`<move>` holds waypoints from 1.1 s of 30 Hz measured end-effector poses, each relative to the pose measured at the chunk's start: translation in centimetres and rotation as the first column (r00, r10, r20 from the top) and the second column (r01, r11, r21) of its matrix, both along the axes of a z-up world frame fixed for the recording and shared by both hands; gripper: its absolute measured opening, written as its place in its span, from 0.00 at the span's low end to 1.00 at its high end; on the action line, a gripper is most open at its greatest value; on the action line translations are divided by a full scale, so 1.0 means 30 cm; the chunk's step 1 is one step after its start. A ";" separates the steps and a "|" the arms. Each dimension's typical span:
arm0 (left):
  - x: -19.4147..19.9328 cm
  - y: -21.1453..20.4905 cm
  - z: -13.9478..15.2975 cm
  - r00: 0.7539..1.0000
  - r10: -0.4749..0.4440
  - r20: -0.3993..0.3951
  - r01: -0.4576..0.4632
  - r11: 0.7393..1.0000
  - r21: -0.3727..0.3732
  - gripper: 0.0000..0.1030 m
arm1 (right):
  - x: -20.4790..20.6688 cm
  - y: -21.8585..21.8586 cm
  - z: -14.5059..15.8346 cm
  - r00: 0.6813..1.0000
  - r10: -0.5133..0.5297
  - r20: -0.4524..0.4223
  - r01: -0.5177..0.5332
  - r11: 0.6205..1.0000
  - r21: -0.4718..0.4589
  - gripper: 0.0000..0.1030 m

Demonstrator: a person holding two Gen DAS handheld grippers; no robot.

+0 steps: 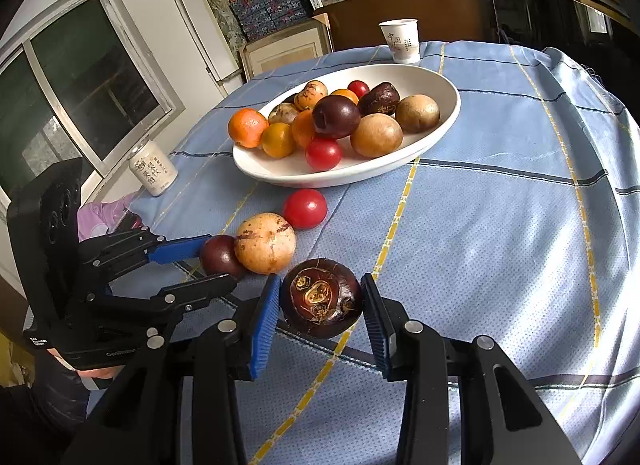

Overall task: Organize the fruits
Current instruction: 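Carry the cracked fruit onto the plate with the right tool while the left tool places the plum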

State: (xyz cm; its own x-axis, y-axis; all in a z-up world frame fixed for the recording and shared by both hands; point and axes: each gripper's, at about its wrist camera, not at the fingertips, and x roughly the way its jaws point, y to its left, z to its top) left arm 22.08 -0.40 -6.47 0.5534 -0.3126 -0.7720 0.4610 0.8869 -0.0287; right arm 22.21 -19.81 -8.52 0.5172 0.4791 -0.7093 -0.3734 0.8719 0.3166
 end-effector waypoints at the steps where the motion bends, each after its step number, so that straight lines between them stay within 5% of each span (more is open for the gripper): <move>1: 0.002 0.003 0.001 1.000 0.003 0.000 -0.003 1.000 -0.002 0.37 | 0.000 -0.001 0.000 1.000 -0.001 0.001 0.001 1.000 -0.001 0.40; 11: 0.004 0.014 0.007 1.000 0.008 -0.002 -0.008 1.000 -0.006 0.36 | -0.001 -0.004 -0.004 1.000 -0.010 0.011 0.010 1.000 -0.016 0.40; 18: 0.006 0.067 0.096 0.999 0.034 0.021 -0.032 0.996 -0.082 0.36 | 0.012 -0.013 0.063 0.998 0.014 0.053 -0.015 1.000 0.020 0.40; 25: 0.201 0.062 0.213 0.991 0.118 0.067 -0.110 0.988 -0.109 0.36 | 0.224 -0.013 0.194 0.987 -0.069 0.147 0.059 0.996 0.073 0.40; 33: 0.465 0.022 0.218 0.979 0.194 0.068 -0.188 0.978 -0.096 0.35 | 0.527 0.010 0.188 0.981 -0.158 0.111 0.152 0.987 0.057 0.40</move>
State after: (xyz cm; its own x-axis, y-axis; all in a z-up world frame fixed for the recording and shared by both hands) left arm 36.03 0.25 0.09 0.6658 -0.2606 -0.6992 0.2872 0.9543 -0.0823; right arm 38.01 -19.50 -2.88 0.6647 0.4188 -0.6187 -0.2712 0.9069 0.3224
